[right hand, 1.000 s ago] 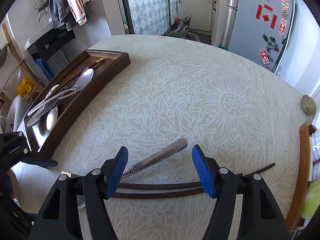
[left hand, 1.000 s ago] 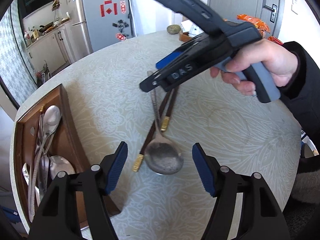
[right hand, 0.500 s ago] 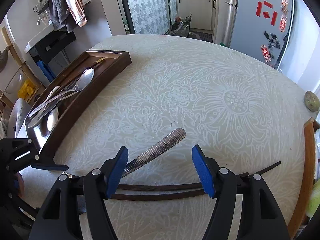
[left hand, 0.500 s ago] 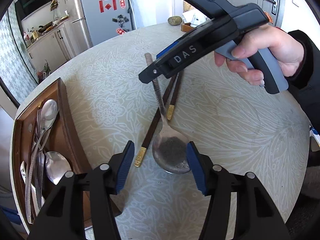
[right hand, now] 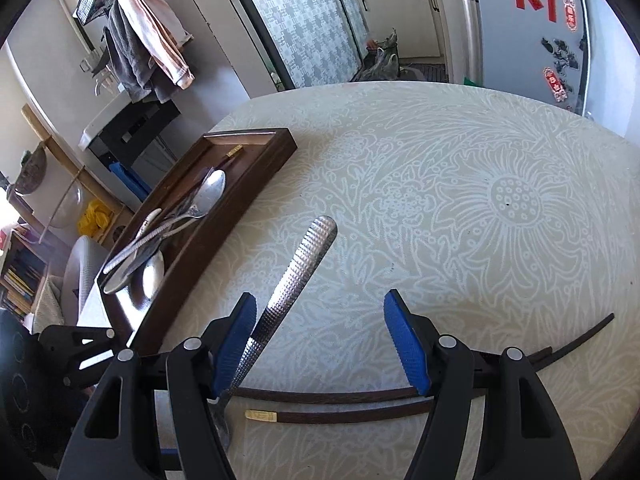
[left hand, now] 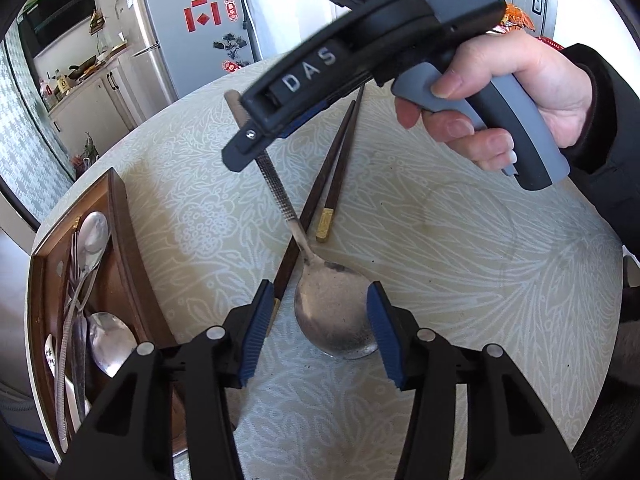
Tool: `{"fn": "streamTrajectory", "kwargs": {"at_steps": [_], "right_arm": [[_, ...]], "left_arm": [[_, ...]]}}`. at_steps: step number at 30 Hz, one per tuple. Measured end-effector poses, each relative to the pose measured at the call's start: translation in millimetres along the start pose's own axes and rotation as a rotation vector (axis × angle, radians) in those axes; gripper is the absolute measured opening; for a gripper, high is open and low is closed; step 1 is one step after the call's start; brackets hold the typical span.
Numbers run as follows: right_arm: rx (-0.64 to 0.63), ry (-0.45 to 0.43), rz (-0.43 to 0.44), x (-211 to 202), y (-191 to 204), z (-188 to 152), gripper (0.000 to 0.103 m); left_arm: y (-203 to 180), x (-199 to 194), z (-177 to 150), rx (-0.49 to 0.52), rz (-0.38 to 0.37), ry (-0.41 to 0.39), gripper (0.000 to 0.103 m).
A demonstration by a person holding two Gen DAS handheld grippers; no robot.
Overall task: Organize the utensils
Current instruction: 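Close the right tool on the large ridged-handle spoon handle and lift it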
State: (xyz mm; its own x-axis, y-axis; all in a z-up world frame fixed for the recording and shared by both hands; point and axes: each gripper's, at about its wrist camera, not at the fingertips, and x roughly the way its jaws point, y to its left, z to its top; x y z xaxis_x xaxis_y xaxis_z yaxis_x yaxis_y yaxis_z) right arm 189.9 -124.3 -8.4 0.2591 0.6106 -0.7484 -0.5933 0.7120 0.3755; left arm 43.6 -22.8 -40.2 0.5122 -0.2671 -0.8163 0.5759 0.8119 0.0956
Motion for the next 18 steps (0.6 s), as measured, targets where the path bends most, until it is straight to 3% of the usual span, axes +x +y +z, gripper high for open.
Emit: {"fn": "streamTrajectory", "kwargs": {"at_steps": [3, 5, 13, 18], "right_arm": [[-0.021, -0.021, 0.003, -2, 8, 3, 0.063], [-0.062, -0.015, -0.032, 0, 15, 4, 0.023], [-0.098, -0.05, 0.027, -10, 34, 4, 0.013], [-0.076, -0.084, 0.107, -25, 38, 5, 0.003]], "left_arm": [[0, 0, 0, 0.001, -0.004, -0.001, 0.053], [1, 0, 0, -0.005, -0.01, -0.003, 0.053], [3, 0, 0, -0.02, -0.02, -0.015, 0.053], [18, -1, -1, -0.11, -0.092, -0.036, 0.059]]}}
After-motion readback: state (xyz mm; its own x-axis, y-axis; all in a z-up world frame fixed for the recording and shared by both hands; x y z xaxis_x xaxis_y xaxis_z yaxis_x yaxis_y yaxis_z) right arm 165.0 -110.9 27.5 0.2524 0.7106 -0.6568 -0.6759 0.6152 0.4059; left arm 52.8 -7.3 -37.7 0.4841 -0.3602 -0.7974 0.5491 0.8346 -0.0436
